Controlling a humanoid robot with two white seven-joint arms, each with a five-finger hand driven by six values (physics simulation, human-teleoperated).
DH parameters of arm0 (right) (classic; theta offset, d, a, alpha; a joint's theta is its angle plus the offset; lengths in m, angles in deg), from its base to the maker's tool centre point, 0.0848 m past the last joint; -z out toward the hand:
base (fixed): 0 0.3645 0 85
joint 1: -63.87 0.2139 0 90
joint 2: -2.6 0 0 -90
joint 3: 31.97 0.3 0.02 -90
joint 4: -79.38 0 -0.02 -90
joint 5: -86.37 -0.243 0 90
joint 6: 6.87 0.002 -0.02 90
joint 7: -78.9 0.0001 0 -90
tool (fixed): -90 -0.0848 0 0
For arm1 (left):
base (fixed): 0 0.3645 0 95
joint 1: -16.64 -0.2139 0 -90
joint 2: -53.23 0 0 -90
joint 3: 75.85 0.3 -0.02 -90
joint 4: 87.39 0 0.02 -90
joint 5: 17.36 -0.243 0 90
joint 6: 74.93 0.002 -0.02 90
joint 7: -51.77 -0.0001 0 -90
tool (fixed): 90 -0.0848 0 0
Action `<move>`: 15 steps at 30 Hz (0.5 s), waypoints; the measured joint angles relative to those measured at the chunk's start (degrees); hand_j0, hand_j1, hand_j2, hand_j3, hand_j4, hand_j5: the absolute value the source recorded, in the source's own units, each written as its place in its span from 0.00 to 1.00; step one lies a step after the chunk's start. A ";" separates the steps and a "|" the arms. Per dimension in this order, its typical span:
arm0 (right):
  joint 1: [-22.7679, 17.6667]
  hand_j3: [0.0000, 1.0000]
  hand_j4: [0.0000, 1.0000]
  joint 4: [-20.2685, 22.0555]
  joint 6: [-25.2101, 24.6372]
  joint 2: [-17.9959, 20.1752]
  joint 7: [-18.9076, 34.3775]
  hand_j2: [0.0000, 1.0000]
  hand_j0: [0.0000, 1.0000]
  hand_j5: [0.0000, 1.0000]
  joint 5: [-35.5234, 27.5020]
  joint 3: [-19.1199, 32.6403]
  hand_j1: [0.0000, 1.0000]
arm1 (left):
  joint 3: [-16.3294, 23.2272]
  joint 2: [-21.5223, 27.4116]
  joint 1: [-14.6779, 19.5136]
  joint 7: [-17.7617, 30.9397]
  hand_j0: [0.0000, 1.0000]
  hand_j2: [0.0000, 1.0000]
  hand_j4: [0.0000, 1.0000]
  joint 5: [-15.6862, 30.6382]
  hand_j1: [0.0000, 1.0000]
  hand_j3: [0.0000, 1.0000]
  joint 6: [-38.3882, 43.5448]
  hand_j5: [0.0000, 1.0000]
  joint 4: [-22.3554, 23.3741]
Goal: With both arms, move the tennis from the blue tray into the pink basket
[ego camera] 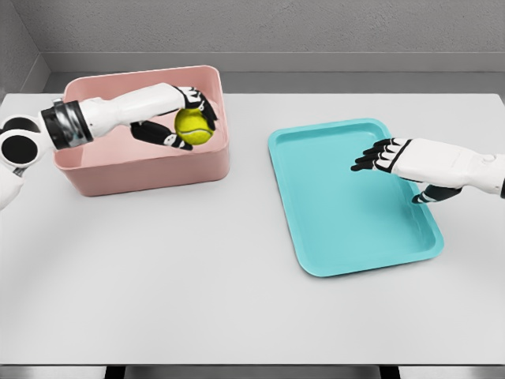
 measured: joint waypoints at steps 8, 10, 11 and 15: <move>0.00 1.00 1.00 0.01 0.00 -0.05 0.00 1.00 1.00 1.00 0.00 -0.05 1.00 | -0.10 0.00 1.14 -0.27 0.52 0.52 0.52 -0.03 0.52 0.52 0.02 0.52 4.87; 0.09 1.00 1.00 0.01 0.00 -0.08 -0.01 1.00 1.00 1.00 0.00 -0.06 1.00 | -0.33 -0.05 1.23 -0.24 0.52 0.52 0.52 -0.23 0.52 0.52 0.00 0.52 5.57; 0.09 1.00 1.00 0.01 0.00 -0.09 0.00 1.00 1.00 1.00 0.00 -0.07 1.00 | -0.68 -0.15 1.23 -0.22 0.52 0.52 0.52 -0.28 0.52 0.52 0.00 0.52 6.14; 0.09 1.00 1.00 0.01 0.00 -0.10 0.00 1.00 1.00 1.00 0.00 -0.08 1.00 | -1.43 -0.55 1.76 -0.22 0.52 0.52 0.52 -0.45 0.52 0.52 0.01 0.52 8.44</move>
